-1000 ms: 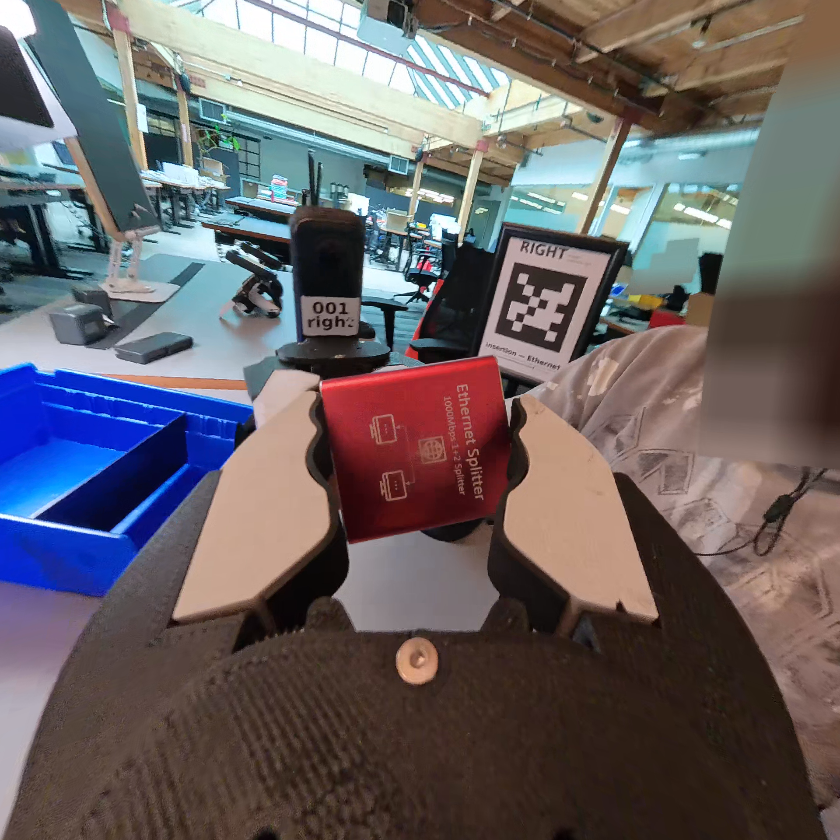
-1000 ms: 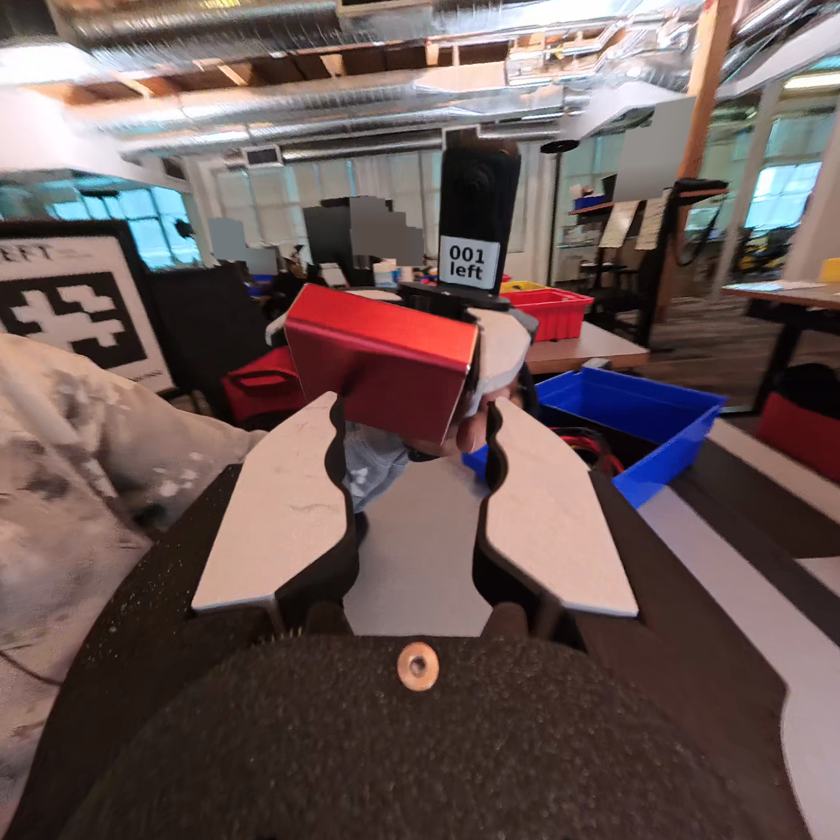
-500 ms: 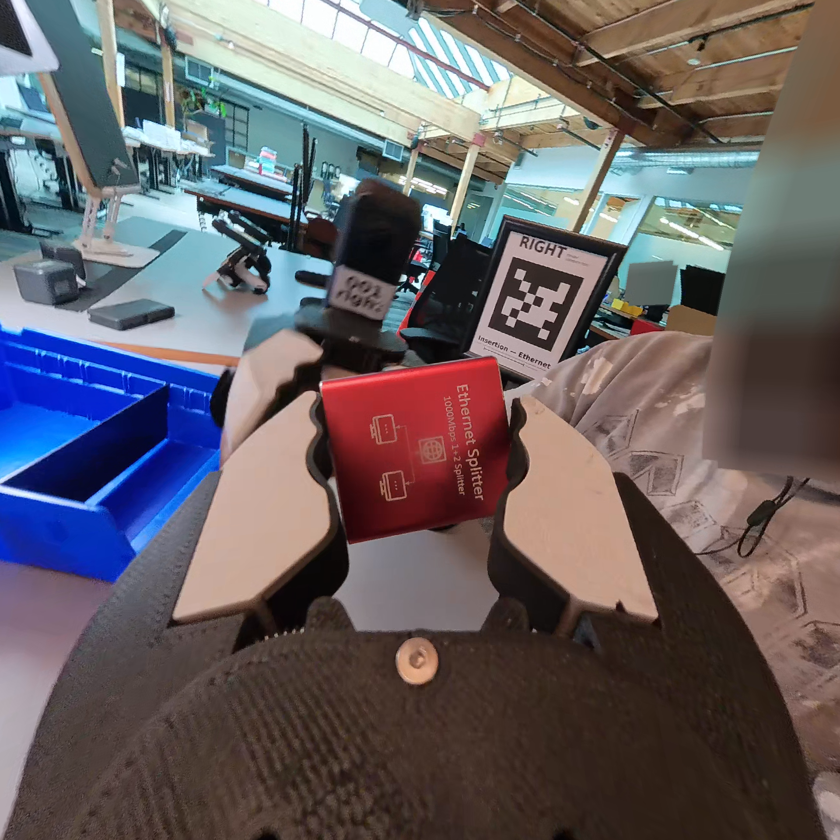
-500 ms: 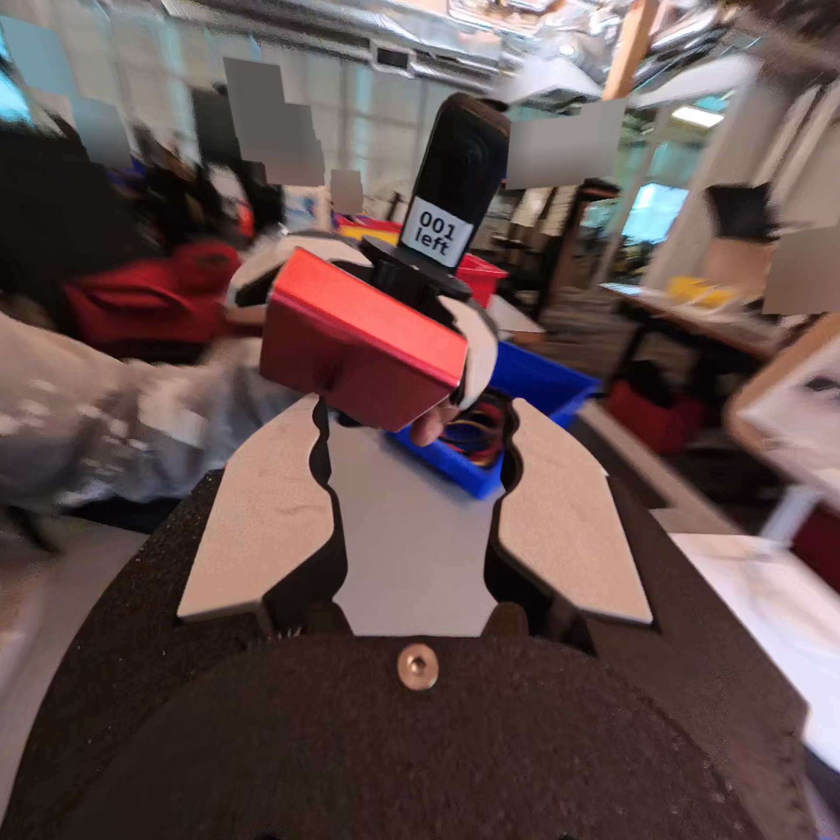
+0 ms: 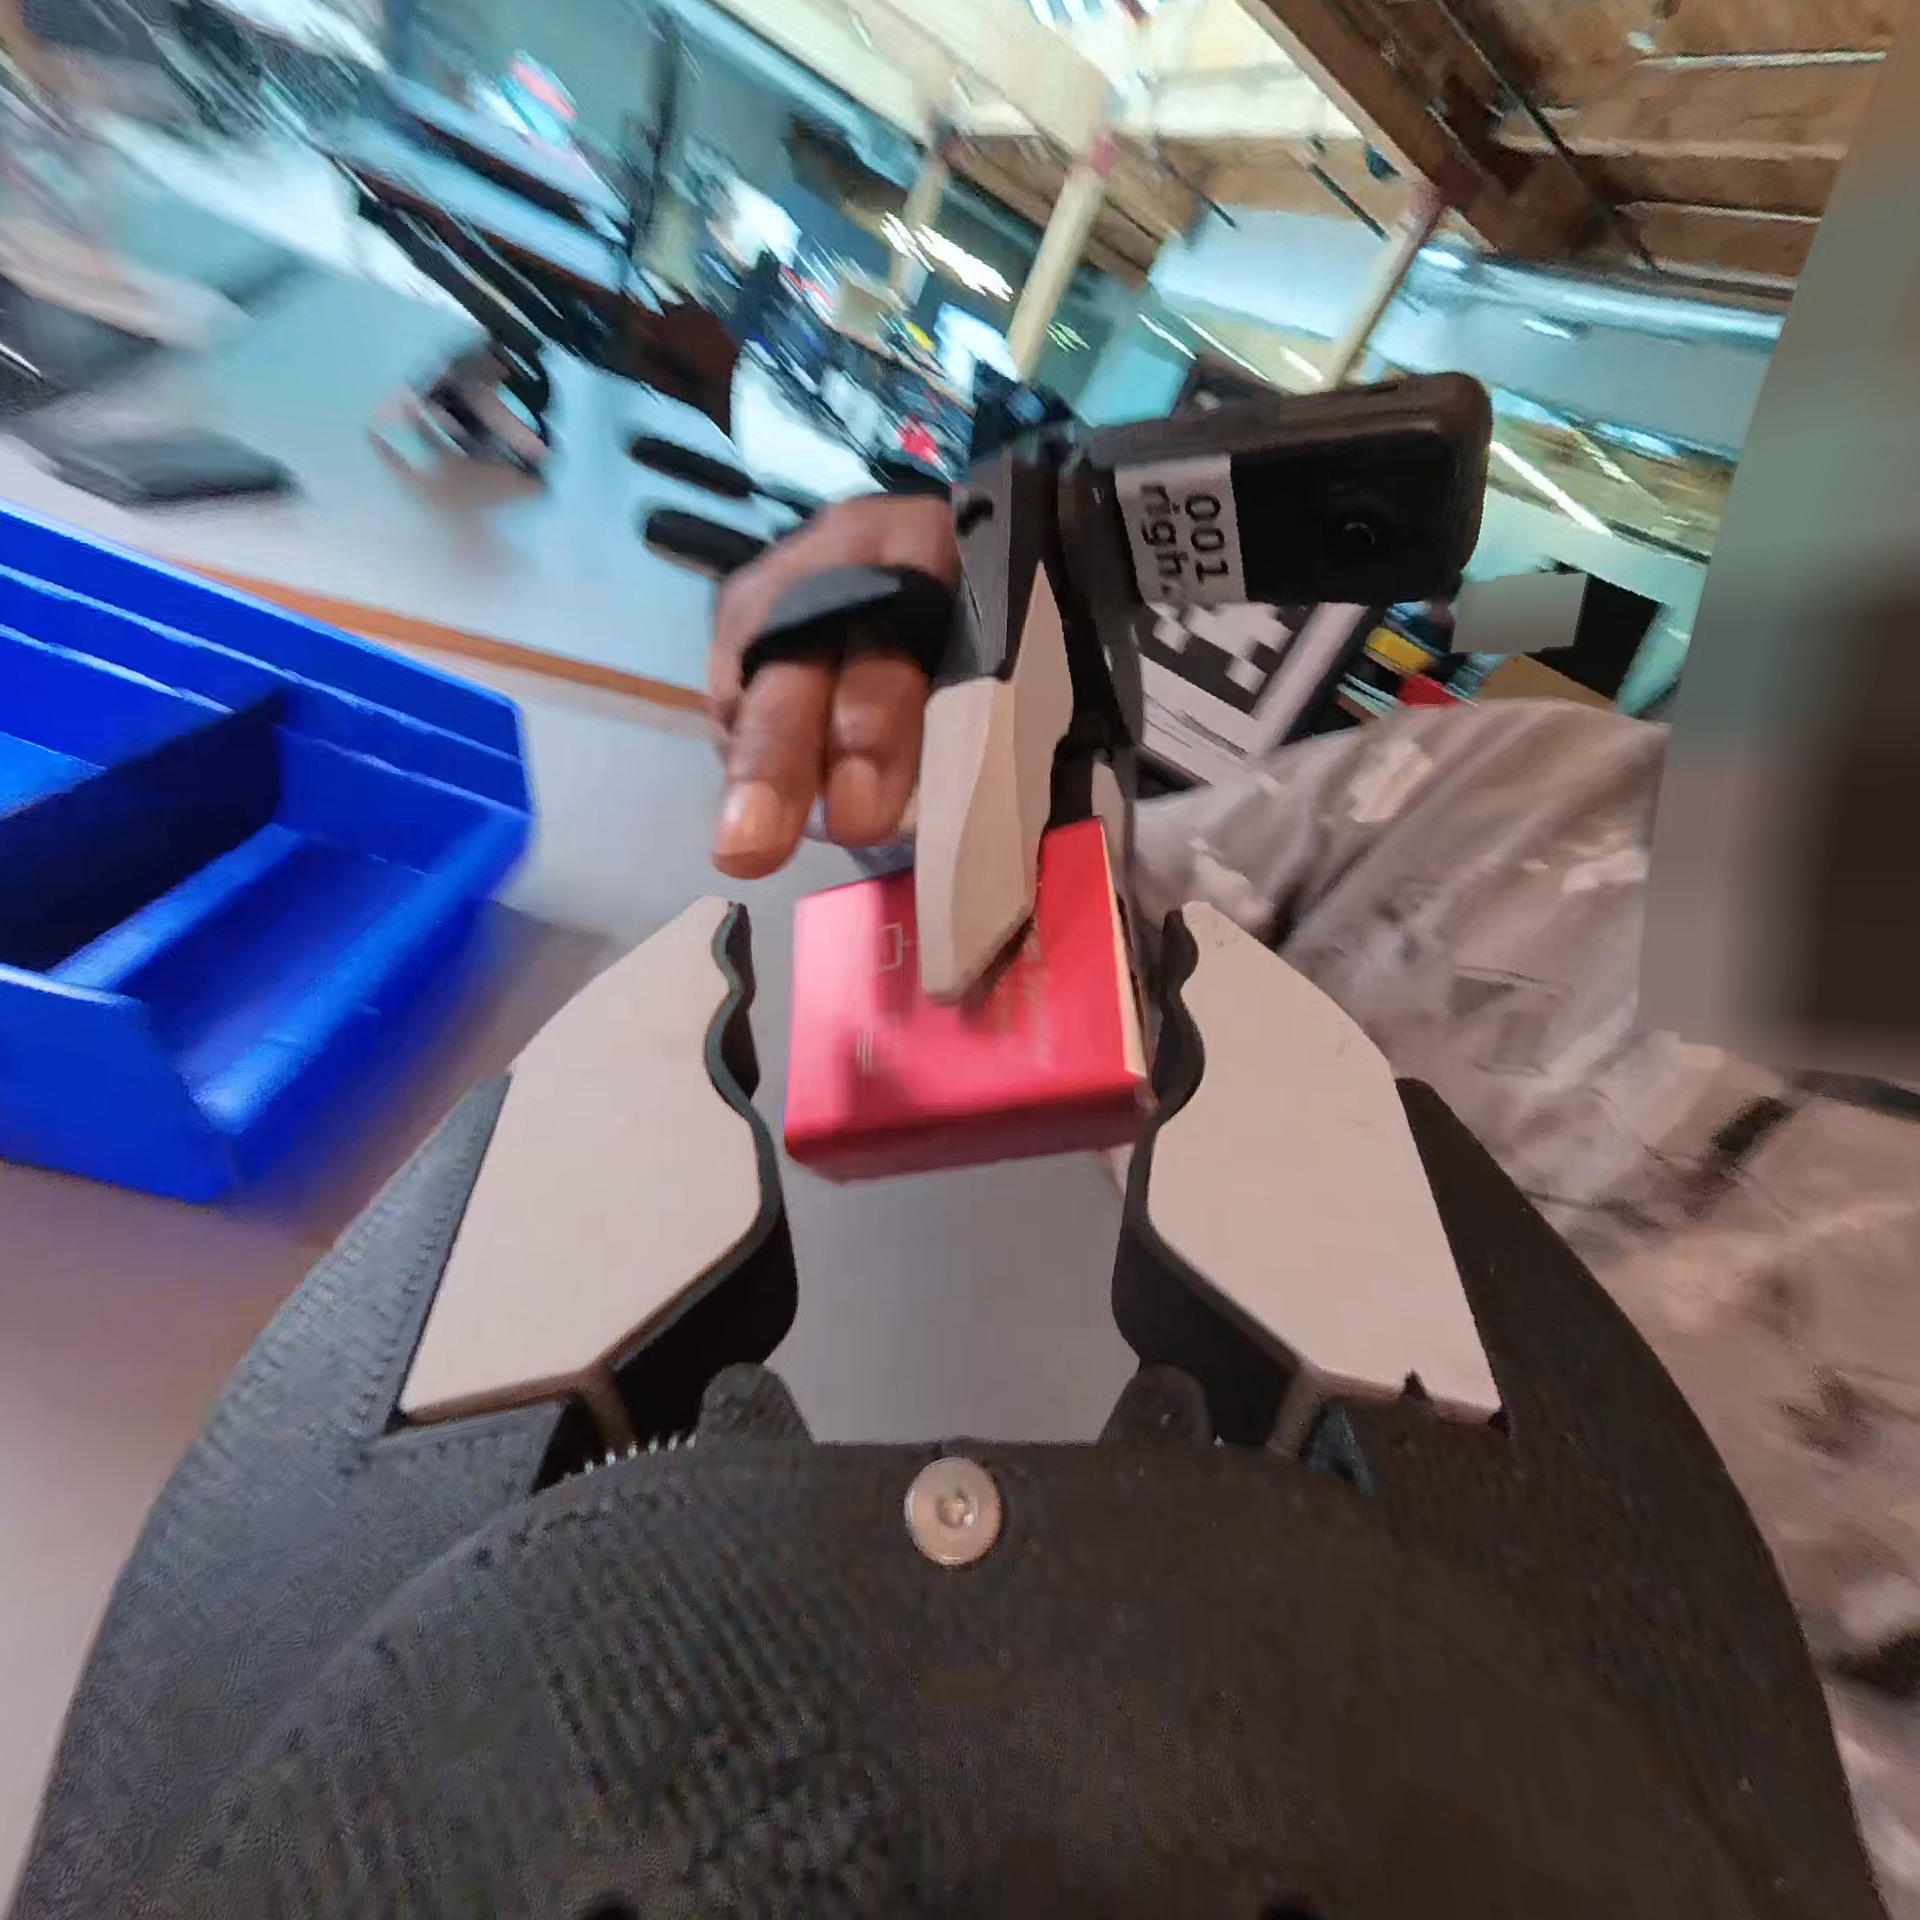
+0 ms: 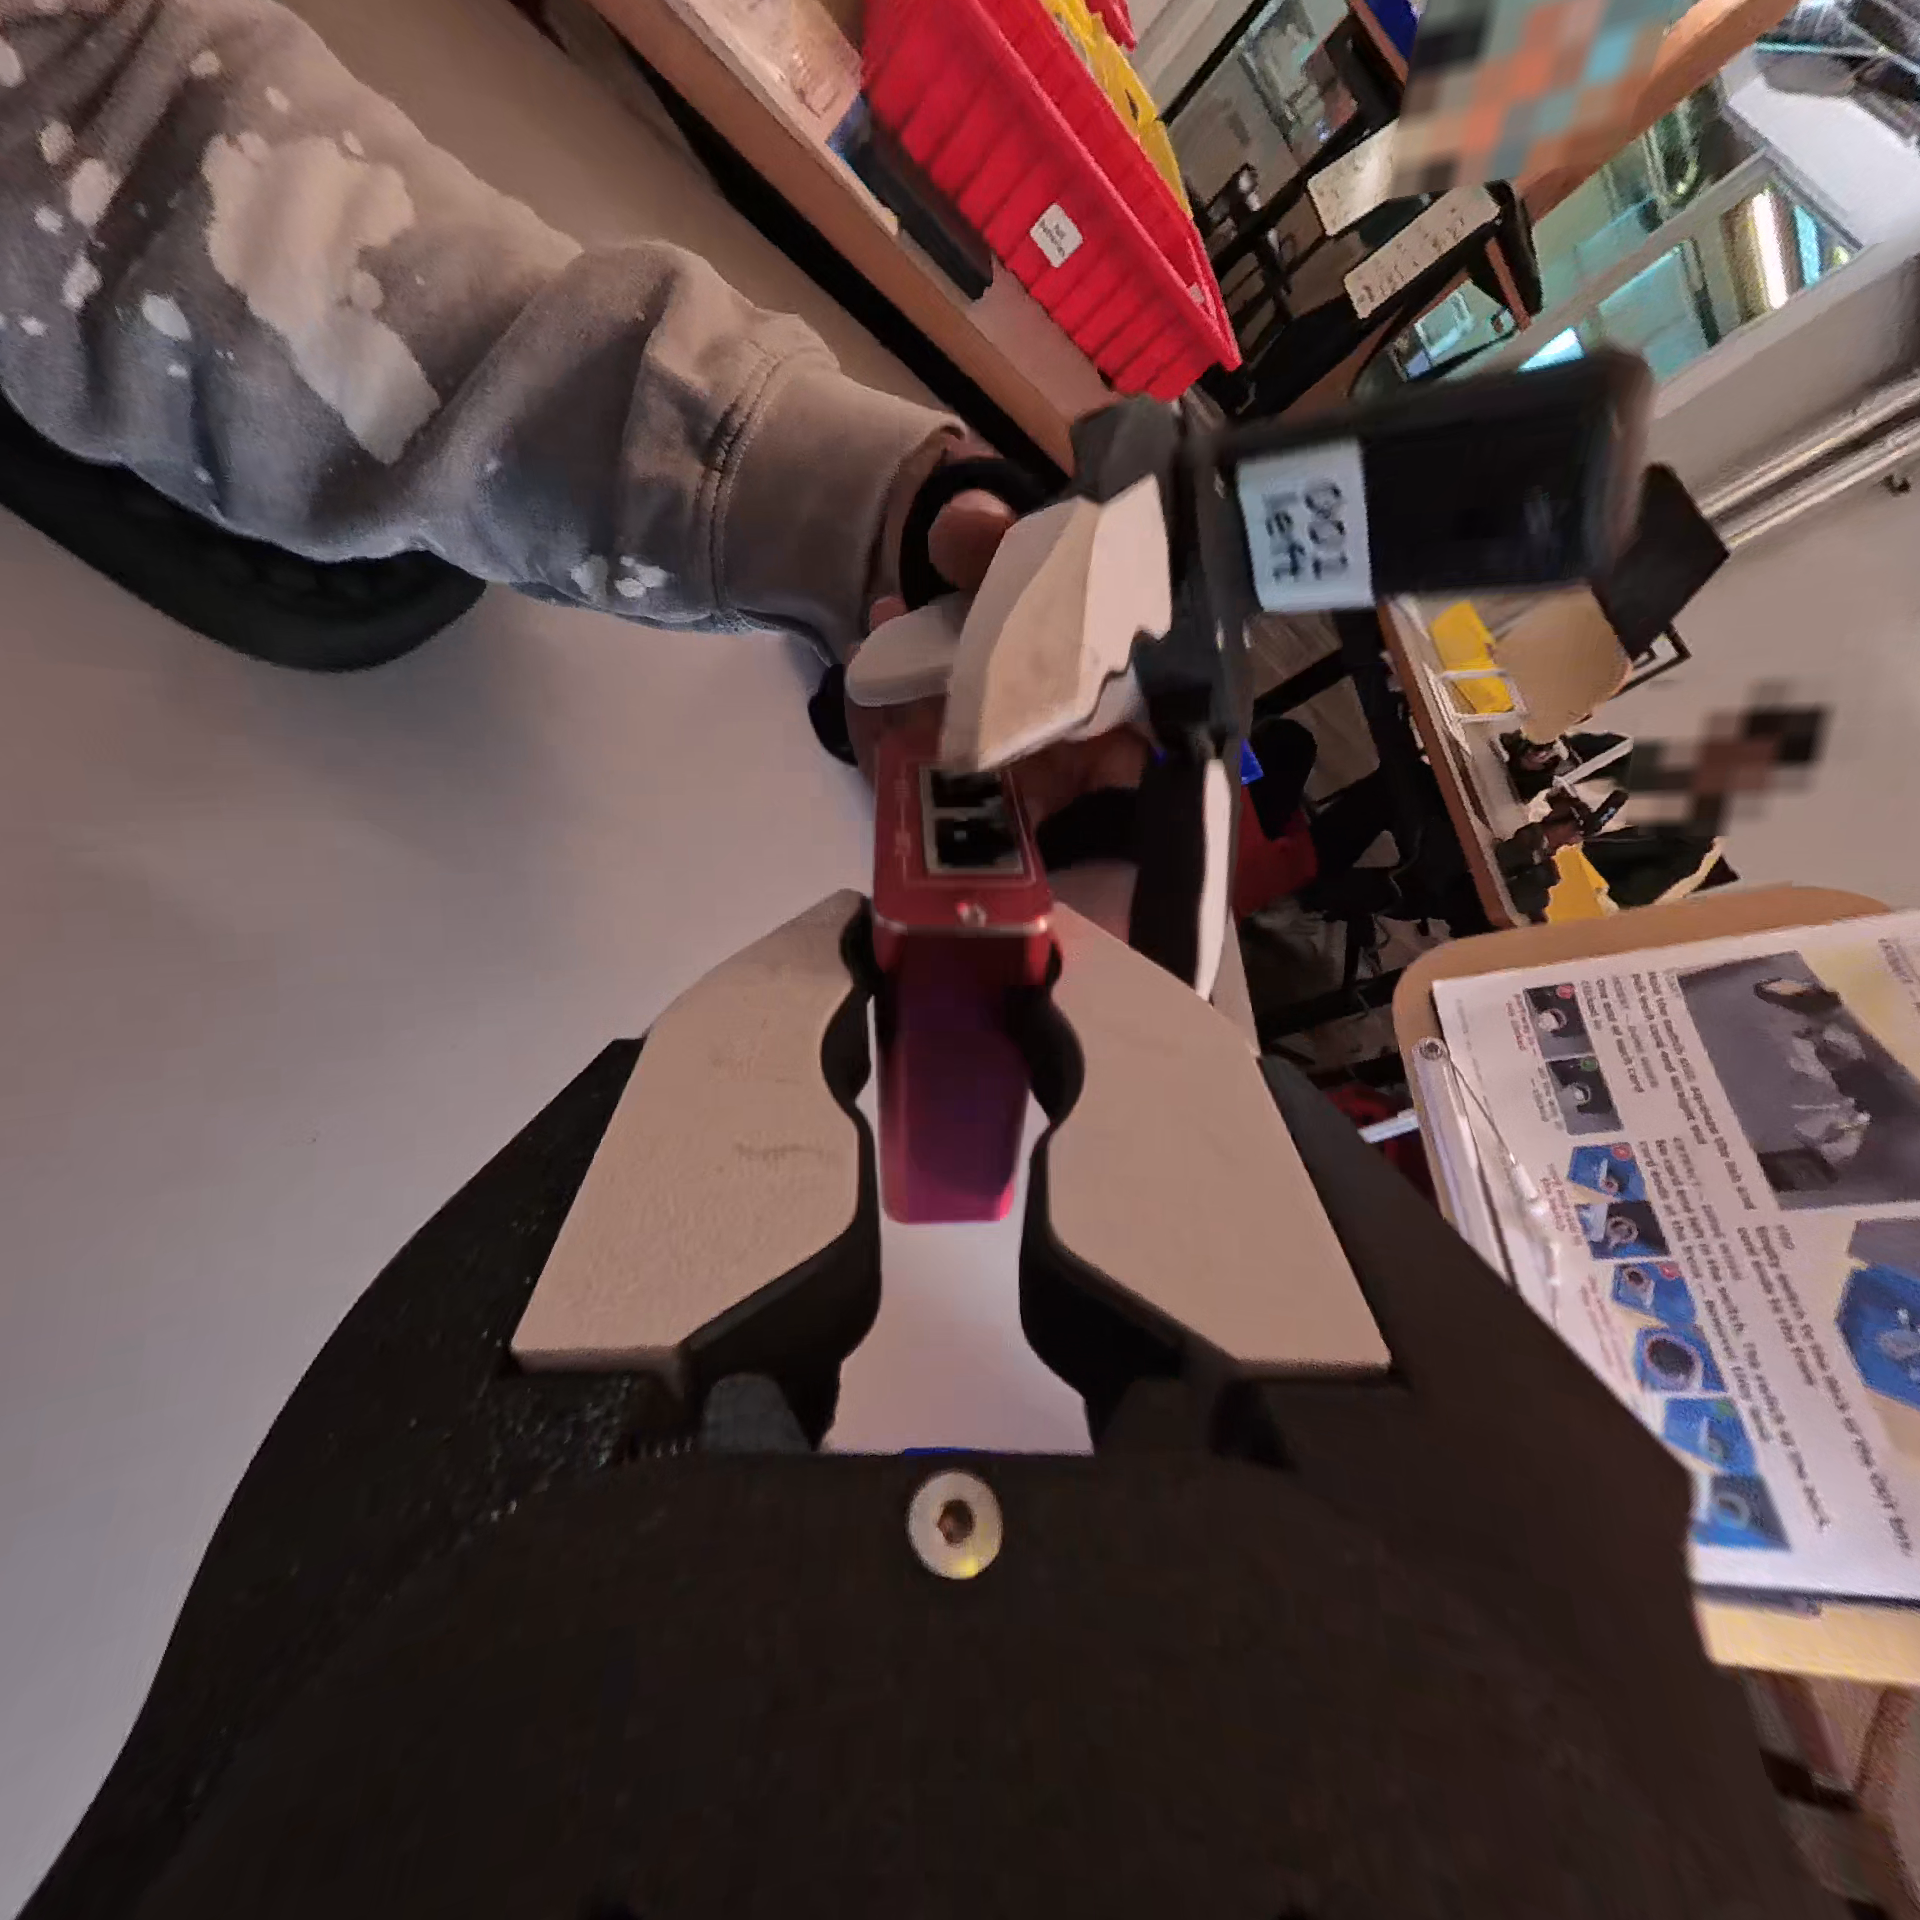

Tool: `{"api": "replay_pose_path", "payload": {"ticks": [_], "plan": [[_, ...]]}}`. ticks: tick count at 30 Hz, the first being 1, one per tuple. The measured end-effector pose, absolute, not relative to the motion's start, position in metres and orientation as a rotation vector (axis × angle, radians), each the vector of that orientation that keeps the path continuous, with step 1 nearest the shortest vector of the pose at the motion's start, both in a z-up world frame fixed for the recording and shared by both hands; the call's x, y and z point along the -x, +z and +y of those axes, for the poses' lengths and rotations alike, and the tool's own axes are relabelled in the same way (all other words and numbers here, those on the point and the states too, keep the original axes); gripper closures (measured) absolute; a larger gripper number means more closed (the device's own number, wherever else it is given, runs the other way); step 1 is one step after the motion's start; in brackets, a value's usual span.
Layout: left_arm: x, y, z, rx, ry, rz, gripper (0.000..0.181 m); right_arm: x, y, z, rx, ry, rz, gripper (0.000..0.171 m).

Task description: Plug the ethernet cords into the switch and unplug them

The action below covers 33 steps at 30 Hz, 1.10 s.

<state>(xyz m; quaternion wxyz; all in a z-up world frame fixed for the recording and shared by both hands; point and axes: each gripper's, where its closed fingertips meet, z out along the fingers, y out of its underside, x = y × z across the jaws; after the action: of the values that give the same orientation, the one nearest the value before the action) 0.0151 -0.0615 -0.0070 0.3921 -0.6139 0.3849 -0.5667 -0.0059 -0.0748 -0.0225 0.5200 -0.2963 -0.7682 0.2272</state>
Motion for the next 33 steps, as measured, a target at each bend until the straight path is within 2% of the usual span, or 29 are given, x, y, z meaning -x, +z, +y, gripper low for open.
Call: {"api": "replay_pose_path", "payload": {"ticks": [1, 5, 9, 11, 12, 15, 19, 23, 26, 28, 31, 33], "plan": [[-0.008, 0.0, -0.056, 1.545, -1.387, 0.934, 0.107, 0.003, -0.02, -0.07, 0.739, 0.559, -1.83, 0.145], [0.009, 0.01, -0.05, 1.577, -1.018, 0.937, 0.114, -0.009, -0.026, -0.042, 0.884, 0.535, -1.824, 0.145], [0.0, -0.017, -0.047, 1.668, -0.552, 1.13, 0.12, -0.012, -0.038, -0.038, 0.967, 0.546, -1.871, 0.145], [-0.011, -0.033, -0.047, 1.69, -0.447, 1.226, 0.131, -0.01, -0.044, -0.042, 0.997, 0.549, -1.907, 0.145], [-0.015, -0.039, -0.047, 1.688, -0.416, 1.26, 0.144, -0.011, -0.047, -0.042, 1.016, 0.542, -1.926, 0.145], [-0.02, -0.043, -0.046, 1.663, -0.36, 1.305, 0.149, -0.015, -0.048, -0.04, 1.038, 0.53, -1.939, 0.145], [-0.021, -0.005, -0.05, 1.5, -0.454, 1.196, 0.155, -0.014, -0.011, -0.045, 0.95, 0.756, -1.762, 0.143], [-0.008, 0.052, -0.067, 1.24, -0.764, 0.979, 0.155, -0.025, 0.046, -0.053, 0.822, 1.185, -1.458, 0.128], [0.001, 0.076, -0.073, 1.067, -0.925, 0.849, 0.155, -0.023, 0.056, -0.06, 0.788, 1.336, -1.391, 0.118], [-0.004, 0.073, -0.072, 1.039, -0.96, 0.846, 0.155, -0.018, 0.063, -0.067, 0.75, 1.342, -1.349, 0.121], [-0.013, 0.069, -0.073, 1.002, -1.038, 0.837, 0.155, -0.019, 0.069, -0.069, 0.721, 1.298, -1.308, 0.144], [-0.017, 0.064, -0.071, 1.042, -1.058, 0.857, 0.155, -0.023, 0.068, -0.068, 0.74, 1.288, -1.341, 0.144]]}}
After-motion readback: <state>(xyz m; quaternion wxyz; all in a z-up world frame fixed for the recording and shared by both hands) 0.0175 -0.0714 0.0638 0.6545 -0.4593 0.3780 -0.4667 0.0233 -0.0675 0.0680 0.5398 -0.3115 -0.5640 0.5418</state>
